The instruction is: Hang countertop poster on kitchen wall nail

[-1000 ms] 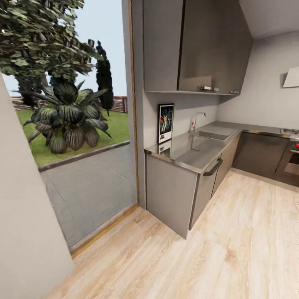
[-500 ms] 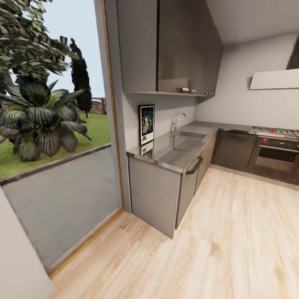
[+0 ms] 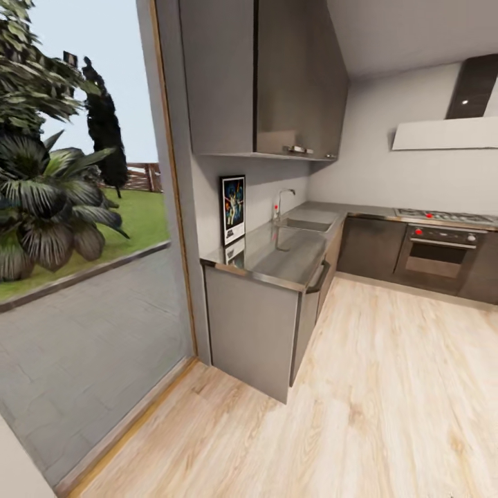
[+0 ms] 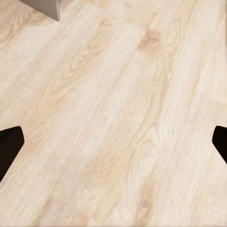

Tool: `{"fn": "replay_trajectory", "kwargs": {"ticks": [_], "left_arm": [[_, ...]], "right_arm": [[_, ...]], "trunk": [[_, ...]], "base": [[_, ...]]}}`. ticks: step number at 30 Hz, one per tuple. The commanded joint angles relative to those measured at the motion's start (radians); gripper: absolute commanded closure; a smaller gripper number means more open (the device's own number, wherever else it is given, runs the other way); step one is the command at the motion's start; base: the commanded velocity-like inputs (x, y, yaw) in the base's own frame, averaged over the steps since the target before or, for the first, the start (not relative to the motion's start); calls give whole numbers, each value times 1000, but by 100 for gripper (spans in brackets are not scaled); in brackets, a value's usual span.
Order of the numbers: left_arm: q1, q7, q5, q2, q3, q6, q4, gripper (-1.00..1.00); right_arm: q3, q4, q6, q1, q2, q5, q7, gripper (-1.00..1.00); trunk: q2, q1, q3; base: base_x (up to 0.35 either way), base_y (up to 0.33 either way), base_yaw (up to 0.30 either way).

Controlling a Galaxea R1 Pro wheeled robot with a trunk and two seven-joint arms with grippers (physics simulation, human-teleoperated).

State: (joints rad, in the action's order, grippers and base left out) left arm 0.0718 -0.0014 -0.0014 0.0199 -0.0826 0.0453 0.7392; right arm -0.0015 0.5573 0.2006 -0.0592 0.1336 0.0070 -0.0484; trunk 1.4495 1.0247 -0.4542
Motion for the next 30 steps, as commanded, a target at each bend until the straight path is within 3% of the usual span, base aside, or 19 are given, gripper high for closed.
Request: {"fn": "replay_trajectory", "kwargs": {"ticks": [1,10,20,30], "left_arm": [[0,0,0,0,0,2,0,-100],[0,1,0,0,0,2,1,-100],[0,1,0,0,0,1,1,-100],[0,1,0,0,1,1,2,-100]], "right_arm": [[0,0,3,-1,0,1,-2,-100],[0,0,3,-1,0,1,-2,-100],[-1,1,3,-1,2,2,-2,-100],[-2,9,3,-1,4,-1,-4,-100]], "trunk": [[0,0,-1],[0,0,2],[0,0,3],[0,0,3]], "base": [[135,292,-294],[128,292,-268],[160,288,-52],[303,0,-1]]}}
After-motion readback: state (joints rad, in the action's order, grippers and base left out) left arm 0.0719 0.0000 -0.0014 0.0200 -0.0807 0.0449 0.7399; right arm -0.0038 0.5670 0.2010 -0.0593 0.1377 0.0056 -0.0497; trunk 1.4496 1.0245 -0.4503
